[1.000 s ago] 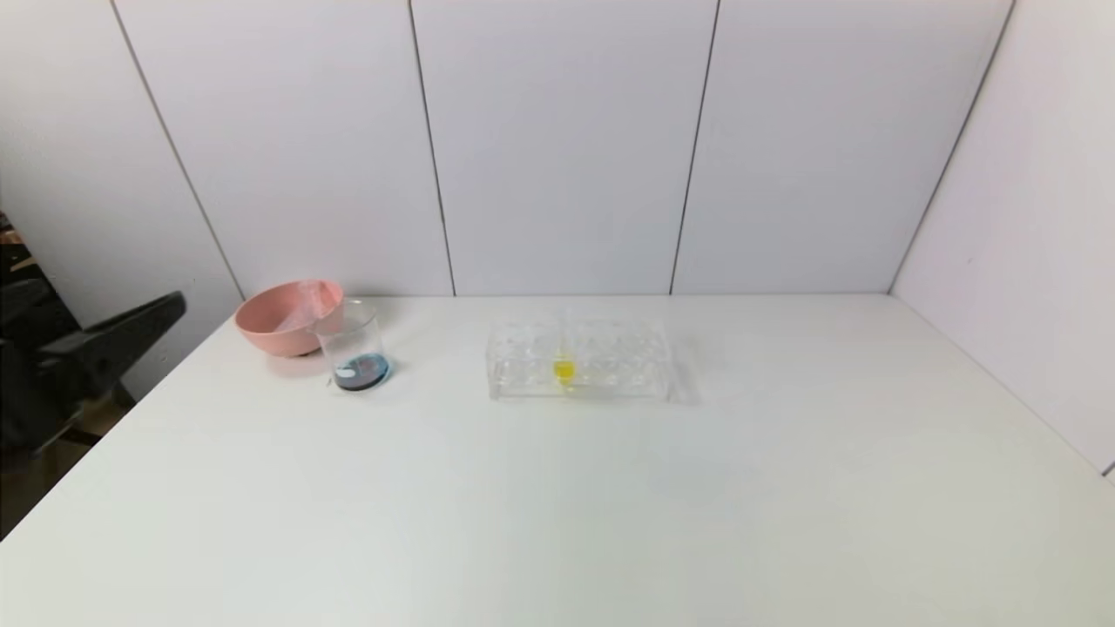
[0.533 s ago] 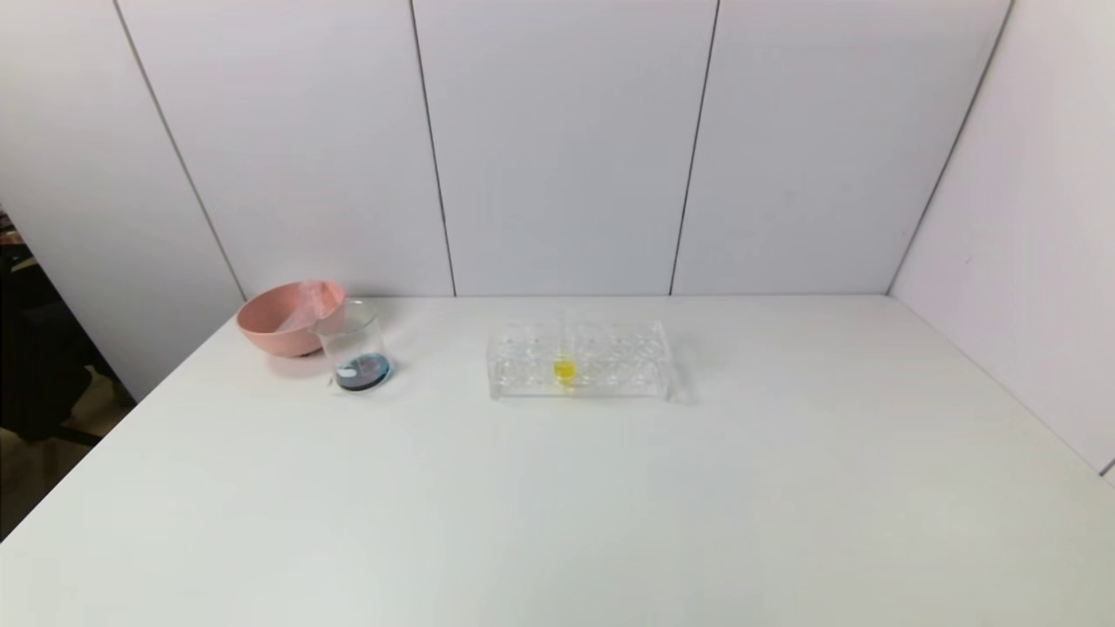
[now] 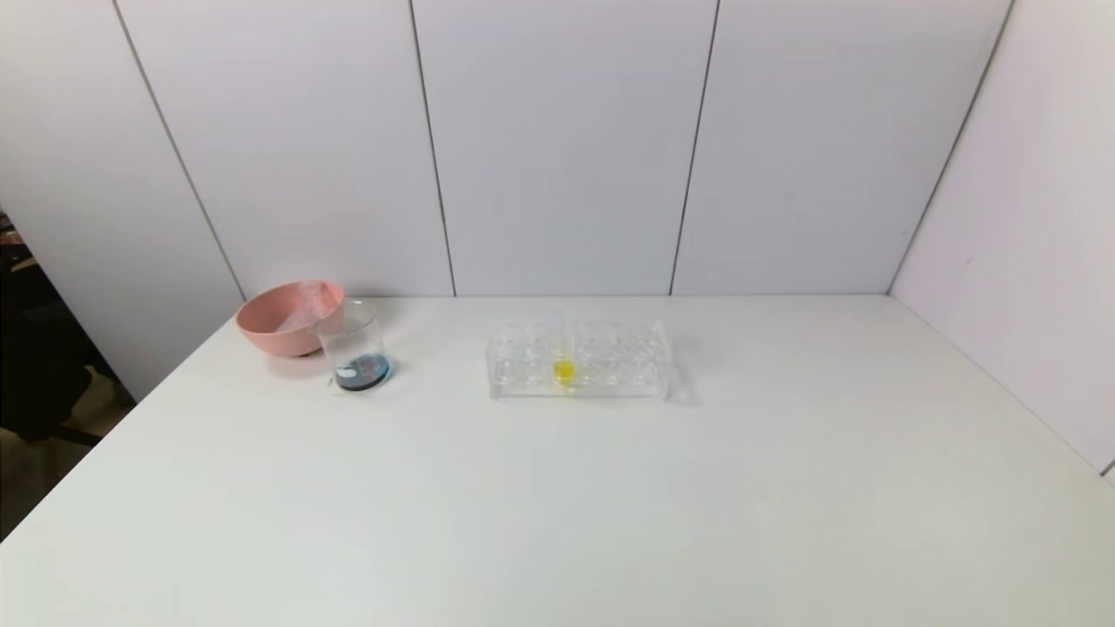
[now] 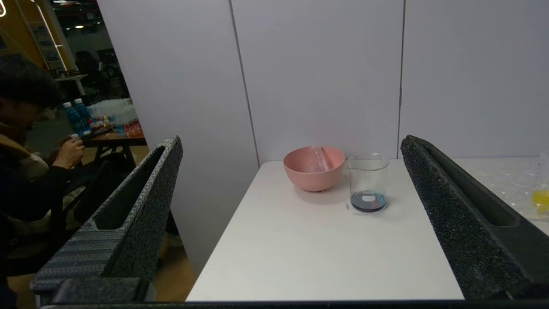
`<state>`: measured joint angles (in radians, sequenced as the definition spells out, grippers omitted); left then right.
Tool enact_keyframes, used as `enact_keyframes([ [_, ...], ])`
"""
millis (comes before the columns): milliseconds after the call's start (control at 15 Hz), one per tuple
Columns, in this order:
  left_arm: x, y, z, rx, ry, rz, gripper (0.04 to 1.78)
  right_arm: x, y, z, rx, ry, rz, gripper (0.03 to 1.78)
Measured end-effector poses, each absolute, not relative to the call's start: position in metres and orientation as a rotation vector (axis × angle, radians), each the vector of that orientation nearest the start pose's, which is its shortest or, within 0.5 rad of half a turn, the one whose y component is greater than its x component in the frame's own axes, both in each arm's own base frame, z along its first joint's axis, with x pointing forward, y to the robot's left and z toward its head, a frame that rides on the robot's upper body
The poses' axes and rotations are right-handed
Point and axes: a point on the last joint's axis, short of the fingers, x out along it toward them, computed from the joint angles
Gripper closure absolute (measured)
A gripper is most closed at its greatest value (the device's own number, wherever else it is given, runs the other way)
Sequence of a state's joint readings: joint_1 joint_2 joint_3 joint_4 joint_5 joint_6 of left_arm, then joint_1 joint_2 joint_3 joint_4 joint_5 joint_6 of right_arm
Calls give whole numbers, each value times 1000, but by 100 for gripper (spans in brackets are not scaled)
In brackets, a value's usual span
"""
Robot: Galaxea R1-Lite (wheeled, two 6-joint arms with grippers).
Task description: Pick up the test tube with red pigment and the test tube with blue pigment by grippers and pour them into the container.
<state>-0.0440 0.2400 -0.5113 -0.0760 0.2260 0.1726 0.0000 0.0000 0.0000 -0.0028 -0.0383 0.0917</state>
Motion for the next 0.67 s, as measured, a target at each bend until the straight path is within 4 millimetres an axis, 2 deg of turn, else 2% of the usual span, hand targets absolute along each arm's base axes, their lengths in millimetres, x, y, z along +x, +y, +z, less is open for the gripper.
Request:
enact_keyframes([
  [267, -69, 3, 197, 45, -450, 86, 5, -23, -1, 76, 92, -5, -38, 4],
  [400, -59, 2, 172, 36, -419, 53, 5, -23, -1, 76, 91, -5, -38, 4],
  [667, -30, 0, 99, 39, -84, -12, 5, -23, -1, 76, 92, -5, -38, 4],
])
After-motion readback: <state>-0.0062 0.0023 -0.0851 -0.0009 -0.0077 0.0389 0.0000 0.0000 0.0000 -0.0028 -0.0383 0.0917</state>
